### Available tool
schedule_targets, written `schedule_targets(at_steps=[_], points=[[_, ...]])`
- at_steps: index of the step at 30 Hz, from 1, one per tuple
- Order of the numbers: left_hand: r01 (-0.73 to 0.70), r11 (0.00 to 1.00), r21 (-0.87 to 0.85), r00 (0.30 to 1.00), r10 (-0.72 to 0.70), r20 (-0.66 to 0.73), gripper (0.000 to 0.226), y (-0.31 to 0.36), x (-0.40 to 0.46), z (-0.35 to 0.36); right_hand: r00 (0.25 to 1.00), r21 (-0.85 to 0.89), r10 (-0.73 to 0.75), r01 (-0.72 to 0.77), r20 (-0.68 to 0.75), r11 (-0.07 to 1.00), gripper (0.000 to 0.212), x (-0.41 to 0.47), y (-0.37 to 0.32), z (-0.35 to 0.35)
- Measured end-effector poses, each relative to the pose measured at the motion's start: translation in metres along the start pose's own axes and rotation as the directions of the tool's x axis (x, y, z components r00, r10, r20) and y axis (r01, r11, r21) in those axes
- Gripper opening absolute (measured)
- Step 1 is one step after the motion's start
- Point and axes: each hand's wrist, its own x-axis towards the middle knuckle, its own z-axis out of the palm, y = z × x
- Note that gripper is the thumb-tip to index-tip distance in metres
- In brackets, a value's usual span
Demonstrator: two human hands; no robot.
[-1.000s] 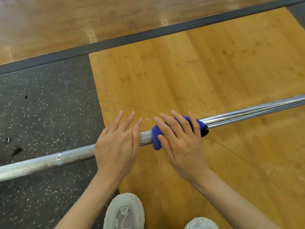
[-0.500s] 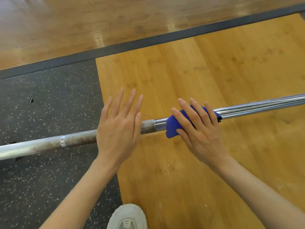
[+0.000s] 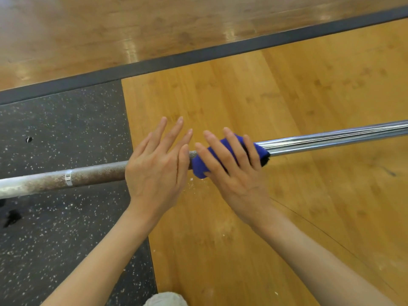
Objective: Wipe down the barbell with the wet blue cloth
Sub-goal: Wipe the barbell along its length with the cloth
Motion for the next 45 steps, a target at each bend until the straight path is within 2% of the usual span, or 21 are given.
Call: schedule_targets(at_steps=[2,4,9,11,13,14,15,17,18,21,22,23,25,26,27,29,30,32,37,41,45], points=[[0.004,1.0,-0.009,1.0,-0.004,-0.008,0.044,-0.002,0.005,0.002,0.998,-0.012,-0.049,0.049,0.033,0.999,0.058,0.004,0.01,-0.002],[0.029,0.999,-0.023,0.999,-0.03,-0.023,0.044,-0.002,0.01,0.004,0.998,0.018,0.036,-0.037,0.05,0.999,0.047,0.004,0.02,-0.009],[0.042,0.999,-0.023,0.998,-0.043,-0.038,0.045,-0.005,0.017,0.007,0.982,0.098,0.159,-0.169,0.105,0.981,0.045,0.048,-0.002,-0.015],[0.044,0.999,-0.019,0.998,-0.045,-0.051,0.046,-0.006,0.018,0.009,0.917,0.06,0.286,-0.313,0.278,0.948,0.049,0.093,0.0,-0.02],[0.043,0.999,-0.023,0.997,-0.044,-0.061,0.046,-0.006,0.019,0.01,0.771,-0.009,0.301,-0.358,0.561,0.934,0.051,0.114,0.006,-0.017],[0.043,0.999,-0.022,0.997,-0.044,-0.068,0.047,-0.007,0.019,0.011,0.752,0.018,0.295,-0.378,0.59,0.926,0.05,0.114,0.005,-0.016],[0.043,0.999,-0.017,0.996,-0.044,-0.074,0.047,-0.007,0.019,0.011,0.8,0.064,0.272,-0.36,0.535,0.931,0.048,0.106,0.002,-0.018],[0.051,0.999,-0.007,0.995,-0.051,-0.086,0.047,-0.007,0.018,0.013,0.937,0.12,0.196,-0.239,0.288,0.964,0.038,0.072,-0.005,-0.017],[0.055,0.998,-0.005,0.994,-0.055,-0.093,0.046,-0.007,0.018,0.013,0.965,0.117,0.151,-0.179,0.215,0.977,0.033,0.052,-0.009,-0.017],[0.06,0.998,-0.017,0.994,-0.061,-0.092,0.046,-0.003,0.016,0.011,0.976,0.109,0.099,-0.122,0.196,0.987,0.036,0.038,-0.009,-0.018],[0.063,0.998,-0.02,0.994,-0.064,-0.086,0.047,-0.002,0.015,0.01,0.959,0.122,0.146,-0.18,0.242,0.976,0.038,0.056,-0.008,-0.021],[0.066,0.998,-0.025,0.994,-0.068,-0.083,0.048,-0.002,0.014,0.009,0.899,0.09,0.222,-0.274,0.378,0.957,0.042,0.079,-0.008,-0.025],[0.065,0.997,-0.037,0.995,-0.068,-0.078,0.049,-0.001,0.012,0.007,0.674,0.003,0.286,-0.394,0.681,0.919,0.05,0.118,-0.003,-0.026],[0.059,0.997,-0.043,0.995,-0.062,-0.075,0.049,-0.001,0.011,0.007,0.623,0.014,0.27,-0.411,0.734,0.911,0.049,0.122,0.0,-0.022],[0.058,0.997,-0.049,0.995,-0.061,-0.074,0.048,0.0,0.01,0.006,0.623,0.026,0.264,-0.416,0.737,0.909,0.047,0.121,0.0,-0.022],[0.068,0.996,-0.053,0.994,-0.071,-0.077,0.047,0.001,0.007,0.005,0.845,0.081,0.294,-0.366,0.446,0.927,0.038,0.091,-0.009,-0.027],[0.072,0.996,-0.052,0.994,-0.076,-0.078,0.047,0.001,0.006,0.004,0.912,0.125,0.284,-0.331,0.295,0.935,0.03,0.067,-0.015,-0.029],[0.07,0.996,-0.054,0.995,-0.073,-0.073,0.045,0.003,0.003,0.003,0.96,0.216,0.205,-0.245,0.191,0.945,0.033,0.032,-0.017,-0.032],[0.086,0.994,-0.063,0.996,-0.085,0.026,0.045,0.007,-0.001,-0.006,0.93,0.174,0.251,-0.303,0.268,0.937,0.047,0.045,-0.021,-0.034],[0.164,0.976,-0.143,0.983,-0.15,0.106,0.053,0.018,0.005,-0.017,0.956,0.106,0.183,-0.212,0.231,0.972,0.044,0.021,0.003,-0.036],[0.041,0.985,-0.169,0.992,-0.02,0.122,0.055,0.049,0.013,-0.009,0.847,0.168,0.519,-0.532,0.119,0.83,0.034,0.007,0.033,-0.041]])
